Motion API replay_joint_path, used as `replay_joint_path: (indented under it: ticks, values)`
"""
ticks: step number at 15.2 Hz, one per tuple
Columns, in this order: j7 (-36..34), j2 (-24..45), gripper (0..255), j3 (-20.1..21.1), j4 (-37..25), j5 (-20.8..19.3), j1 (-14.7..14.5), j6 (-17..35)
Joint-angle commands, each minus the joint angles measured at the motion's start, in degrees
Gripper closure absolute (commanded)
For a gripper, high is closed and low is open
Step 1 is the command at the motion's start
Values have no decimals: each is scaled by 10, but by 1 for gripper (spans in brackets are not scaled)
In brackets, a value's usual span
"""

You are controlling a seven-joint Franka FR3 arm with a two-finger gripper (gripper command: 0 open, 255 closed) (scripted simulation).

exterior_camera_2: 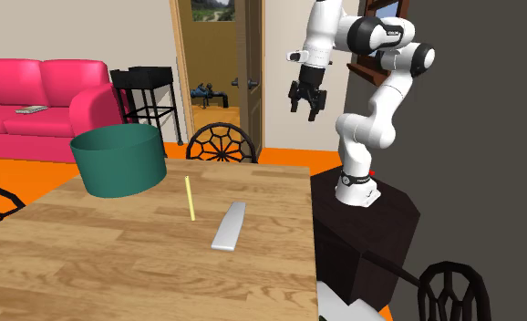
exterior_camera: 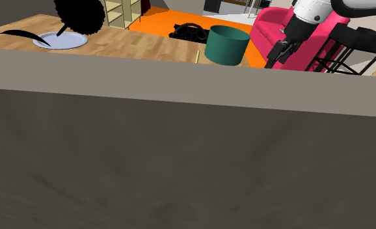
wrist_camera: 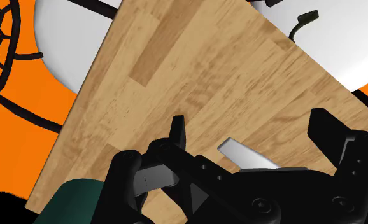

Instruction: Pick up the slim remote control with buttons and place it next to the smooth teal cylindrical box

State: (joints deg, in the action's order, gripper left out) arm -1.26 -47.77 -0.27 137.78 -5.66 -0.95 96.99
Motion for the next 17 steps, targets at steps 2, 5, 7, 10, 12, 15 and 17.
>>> replay_joint_path:
  ticks: [2, 5, 7, 10, 12, 15, 17]
  values:
    - [16, 19, 0, -8, -1, -3, -4, 17]
    - [65, 80, 0, -30, -10, -9, -17, 65]
    - [97, 122, 0, -44, -20, -10, -26, 94]
    - [147, 188, 0, -63, -41, -8, -41, 134]
    - [180, 233, 0, -73, -58, -3, -50, 158]
    - [232, 302, 0, -86, -90, 8, -64, 188]
    - [266, 347, 0, -92, -114, 18, -72, 205]
